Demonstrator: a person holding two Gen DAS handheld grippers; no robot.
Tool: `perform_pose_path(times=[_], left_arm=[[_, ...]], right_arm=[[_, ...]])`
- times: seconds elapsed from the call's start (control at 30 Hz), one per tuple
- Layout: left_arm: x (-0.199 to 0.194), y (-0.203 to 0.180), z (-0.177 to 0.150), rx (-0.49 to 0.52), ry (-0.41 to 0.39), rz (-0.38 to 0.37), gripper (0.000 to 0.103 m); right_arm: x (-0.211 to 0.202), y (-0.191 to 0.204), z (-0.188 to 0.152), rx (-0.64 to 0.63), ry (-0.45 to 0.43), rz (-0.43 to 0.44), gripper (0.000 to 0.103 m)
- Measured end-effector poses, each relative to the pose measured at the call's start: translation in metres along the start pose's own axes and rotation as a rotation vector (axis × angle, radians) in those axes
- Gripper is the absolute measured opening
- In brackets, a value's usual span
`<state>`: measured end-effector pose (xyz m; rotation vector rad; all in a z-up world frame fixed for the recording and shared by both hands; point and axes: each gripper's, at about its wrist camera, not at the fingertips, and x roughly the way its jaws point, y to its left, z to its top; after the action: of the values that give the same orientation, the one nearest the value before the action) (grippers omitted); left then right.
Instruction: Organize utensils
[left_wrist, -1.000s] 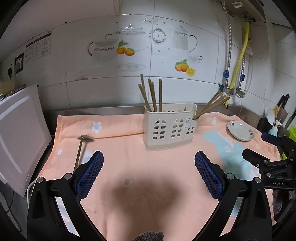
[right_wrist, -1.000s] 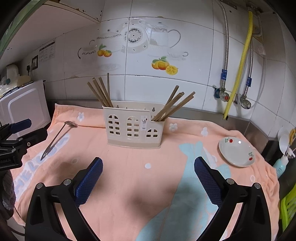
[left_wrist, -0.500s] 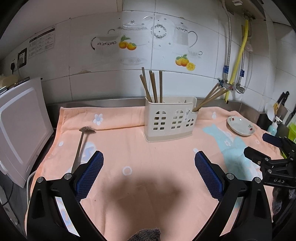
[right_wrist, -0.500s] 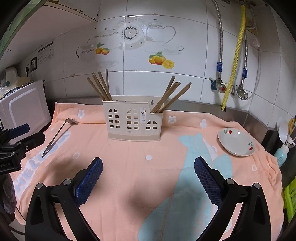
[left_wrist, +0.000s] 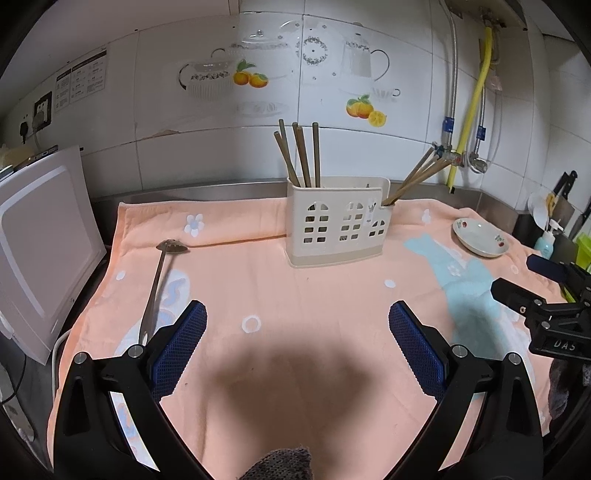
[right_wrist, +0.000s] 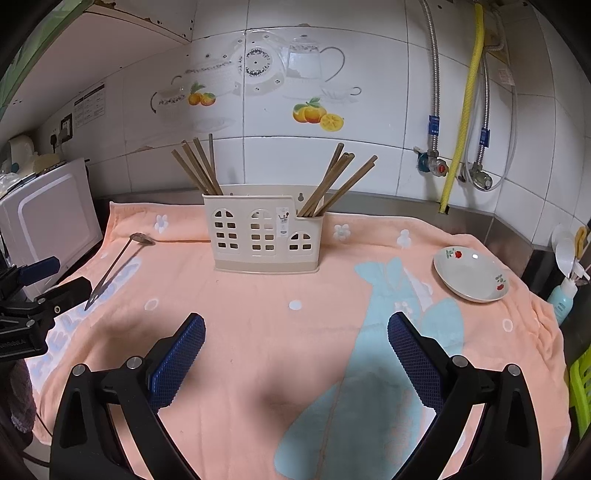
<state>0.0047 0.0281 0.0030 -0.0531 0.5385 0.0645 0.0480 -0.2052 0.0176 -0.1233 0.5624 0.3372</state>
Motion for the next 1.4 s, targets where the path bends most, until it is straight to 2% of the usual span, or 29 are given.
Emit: perform_pose_path(times=[1.4], left_arm=[[0.012,-0.009,-0.010,0.037,0.050,-0.017,0.098]], right_arm=[[0.006,0.001,-0.004,0.005,0.017,0.006,0.096]])
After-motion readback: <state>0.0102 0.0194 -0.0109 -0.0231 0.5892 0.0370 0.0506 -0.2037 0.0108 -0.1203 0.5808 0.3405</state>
